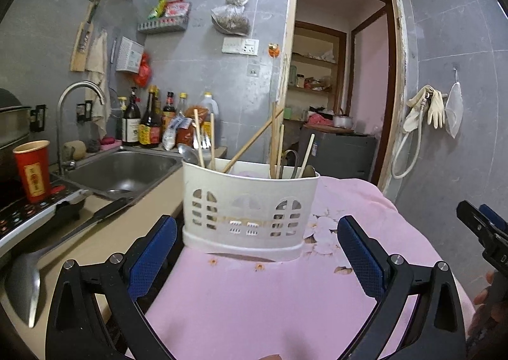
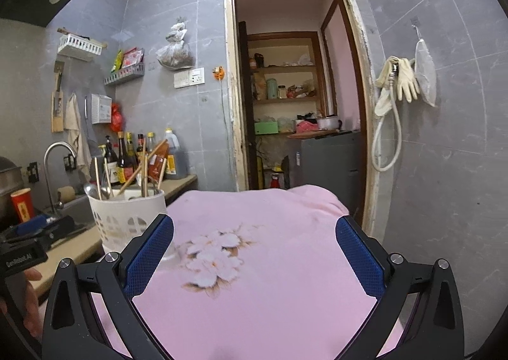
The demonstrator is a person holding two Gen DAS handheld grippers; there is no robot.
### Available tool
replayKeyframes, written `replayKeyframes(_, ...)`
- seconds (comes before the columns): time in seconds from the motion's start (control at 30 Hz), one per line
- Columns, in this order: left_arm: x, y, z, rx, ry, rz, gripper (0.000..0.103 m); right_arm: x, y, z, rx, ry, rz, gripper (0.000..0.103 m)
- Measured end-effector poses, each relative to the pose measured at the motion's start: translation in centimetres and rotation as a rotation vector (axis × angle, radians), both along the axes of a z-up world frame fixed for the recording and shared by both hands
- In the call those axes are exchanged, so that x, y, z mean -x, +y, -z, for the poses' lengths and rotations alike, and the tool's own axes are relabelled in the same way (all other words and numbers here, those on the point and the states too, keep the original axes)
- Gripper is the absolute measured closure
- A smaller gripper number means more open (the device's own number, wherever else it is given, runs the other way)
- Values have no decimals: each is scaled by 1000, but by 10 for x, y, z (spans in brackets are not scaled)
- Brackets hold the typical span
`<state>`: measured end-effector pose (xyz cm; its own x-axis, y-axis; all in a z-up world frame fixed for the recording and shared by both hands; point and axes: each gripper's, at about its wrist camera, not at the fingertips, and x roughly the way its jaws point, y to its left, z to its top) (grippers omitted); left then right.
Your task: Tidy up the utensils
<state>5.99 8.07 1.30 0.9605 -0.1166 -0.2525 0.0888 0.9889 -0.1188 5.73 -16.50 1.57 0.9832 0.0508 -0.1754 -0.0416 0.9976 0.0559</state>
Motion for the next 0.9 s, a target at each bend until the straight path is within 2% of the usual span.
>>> replayKeyframes(0.27,21,-8,14,-27,6,6,4,29,-1,13,18,19,9,0)
replayKeyframes(0.5,36,-6,23,-32,-6,-17,4,51,6,22,45,-24,46,0)
replayKeyframes(0.67,44,-5,23,-41,-27,-39,4,55,9,26,72,-38,67,0)
replayKeyframes(0.9,48,-7,28,-63,-22,-41,4,54,3,28,55,-24,86,0)
